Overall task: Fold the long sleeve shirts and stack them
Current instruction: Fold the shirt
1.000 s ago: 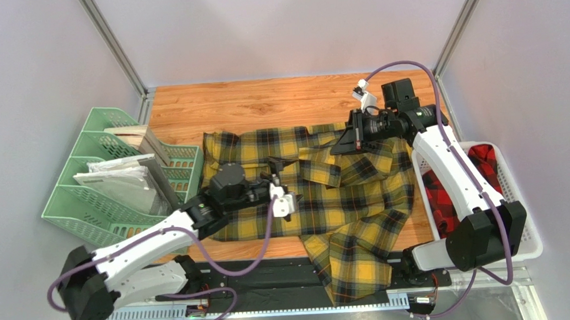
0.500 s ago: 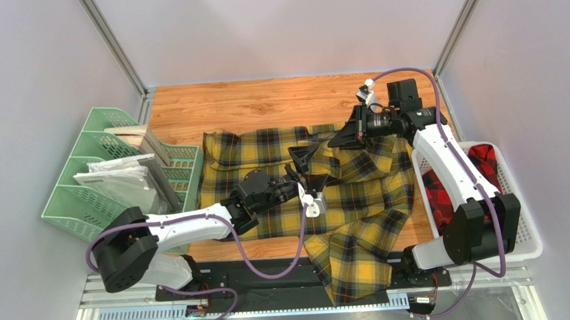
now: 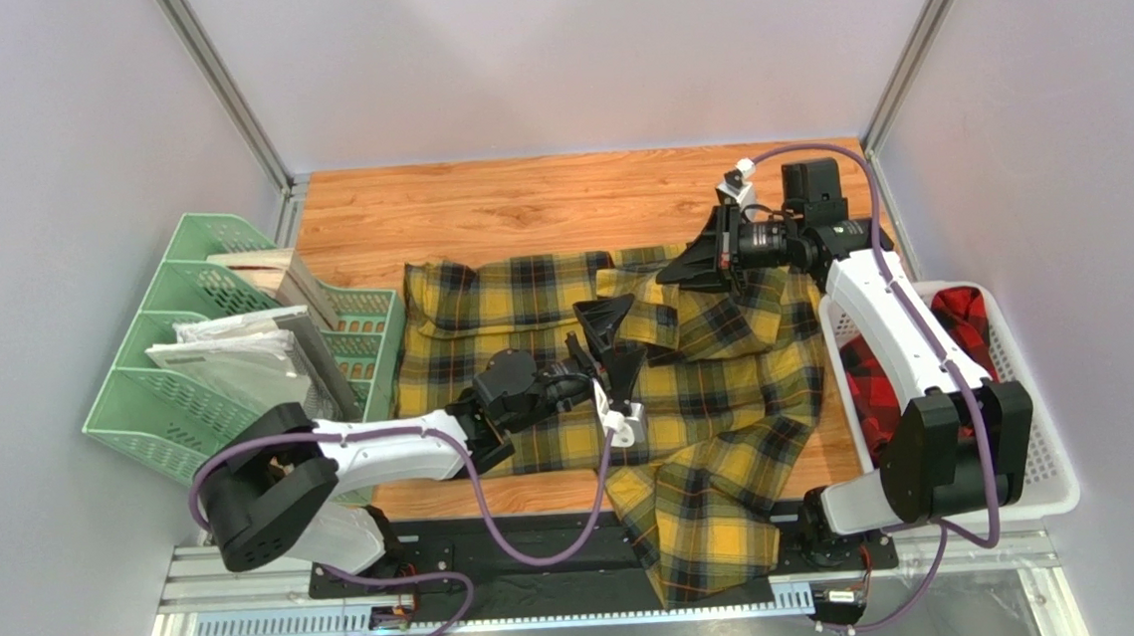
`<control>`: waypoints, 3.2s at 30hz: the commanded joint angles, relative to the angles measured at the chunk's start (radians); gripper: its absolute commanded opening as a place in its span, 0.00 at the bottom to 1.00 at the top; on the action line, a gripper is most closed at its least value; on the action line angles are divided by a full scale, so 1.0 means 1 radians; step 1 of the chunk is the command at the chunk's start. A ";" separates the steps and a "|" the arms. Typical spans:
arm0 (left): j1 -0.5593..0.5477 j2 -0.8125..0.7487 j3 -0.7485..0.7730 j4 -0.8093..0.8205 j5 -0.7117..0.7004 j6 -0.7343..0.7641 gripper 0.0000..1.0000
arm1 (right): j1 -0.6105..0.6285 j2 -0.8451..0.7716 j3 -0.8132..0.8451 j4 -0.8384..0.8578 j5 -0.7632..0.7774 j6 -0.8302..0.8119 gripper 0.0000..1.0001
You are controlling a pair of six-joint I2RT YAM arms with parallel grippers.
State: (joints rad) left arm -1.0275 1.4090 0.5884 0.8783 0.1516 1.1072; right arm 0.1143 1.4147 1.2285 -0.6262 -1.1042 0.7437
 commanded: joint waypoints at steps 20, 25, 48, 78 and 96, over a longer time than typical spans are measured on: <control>-0.005 0.010 0.016 0.153 0.028 0.129 0.75 | -0.042 -0.019 -0.104 0.028 -0.102 0.092 0.00; -0.008 -0.094 0.022 -0.010 0.062 0.095 0.41 | -0.042 -0.022 -0.115 0.017 -0.105 0.074 0.00; 0.080 -0.306 0.600 -1.394 0.653 -0.322 0.00 | -0.174 0.078 0.498 -0.664 0.415 -0.902 0.49; 0.086 -0.145 0.927 -1.782 0.787 -0.161 0.00 | -0.148 0.931 0.855 -0.678 1.195 -1.132 0.13; 0.467 0.135 0.887 -1.472 0.589 -1.026 0.00 | -0.082 0.704 0.843 -0.785 0.738 -1.201 0.52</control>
State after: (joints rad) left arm -0.7128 1.4296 1.4715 -0.7010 0.8013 0.4335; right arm -0.0223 2.2127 2.1456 -1.3430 -0.1970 -0.4221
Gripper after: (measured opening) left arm 0.007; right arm 0.507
